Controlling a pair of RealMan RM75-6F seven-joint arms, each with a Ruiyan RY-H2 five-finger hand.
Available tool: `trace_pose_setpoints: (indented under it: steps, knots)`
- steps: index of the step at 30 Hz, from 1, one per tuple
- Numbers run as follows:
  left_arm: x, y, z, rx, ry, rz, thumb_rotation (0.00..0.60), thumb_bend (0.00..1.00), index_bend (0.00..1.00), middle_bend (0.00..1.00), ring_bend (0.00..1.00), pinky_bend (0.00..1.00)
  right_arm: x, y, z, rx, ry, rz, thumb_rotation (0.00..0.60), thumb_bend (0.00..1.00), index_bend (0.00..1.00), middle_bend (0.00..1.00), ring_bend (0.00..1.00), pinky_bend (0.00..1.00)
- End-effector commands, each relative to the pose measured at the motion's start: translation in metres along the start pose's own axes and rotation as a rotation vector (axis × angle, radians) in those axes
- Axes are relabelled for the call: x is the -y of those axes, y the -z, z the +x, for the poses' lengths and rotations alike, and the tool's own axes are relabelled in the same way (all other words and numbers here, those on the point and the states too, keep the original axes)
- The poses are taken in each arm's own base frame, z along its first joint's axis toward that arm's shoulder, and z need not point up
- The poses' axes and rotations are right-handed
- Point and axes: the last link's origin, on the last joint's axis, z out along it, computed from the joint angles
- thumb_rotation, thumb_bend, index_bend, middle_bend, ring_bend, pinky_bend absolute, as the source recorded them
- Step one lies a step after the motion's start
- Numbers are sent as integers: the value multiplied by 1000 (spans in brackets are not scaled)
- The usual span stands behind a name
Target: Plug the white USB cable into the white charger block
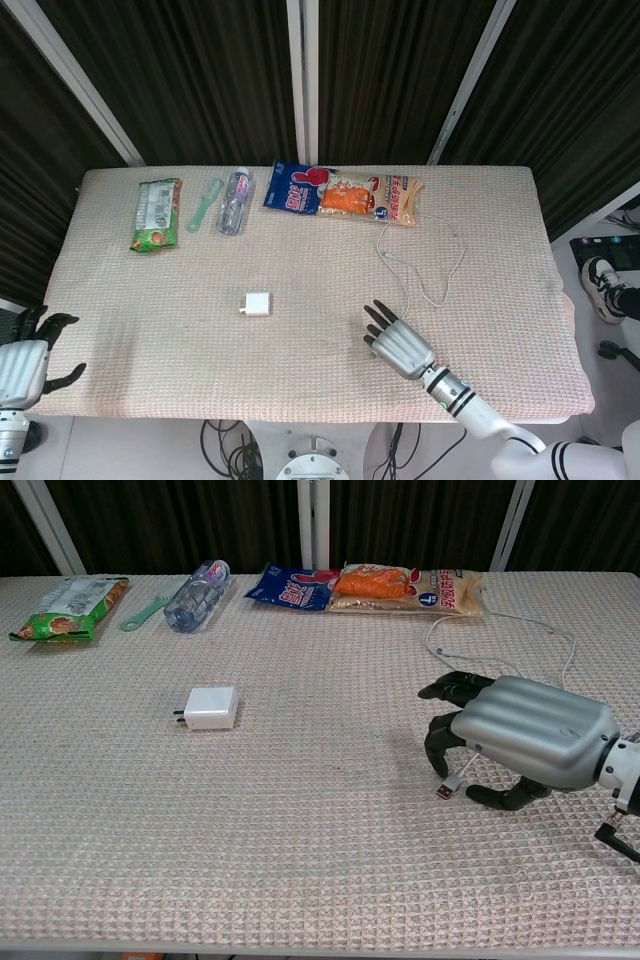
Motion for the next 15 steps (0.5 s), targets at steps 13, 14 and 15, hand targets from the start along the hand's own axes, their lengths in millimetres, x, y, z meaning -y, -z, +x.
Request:
trace_pose_setpoints:
  steps: [13,14,15]
  knots:
    - [1,-1,-1,3,2,1,600,178,253,195,42,0,1,-4,-1,5,-2,-13,600,307,502,348,56,0]
    - [1,-1,-1,3,2,0,600,178,253,195,42,0,1,-4,-1,5,-3,-14,600,309,505,348,58,0]
    - [1,-1,-1,3,1,0,600,178,253,195,42,0,0,-5,-1,6,-3,-15,600,312,509,348,61,0]
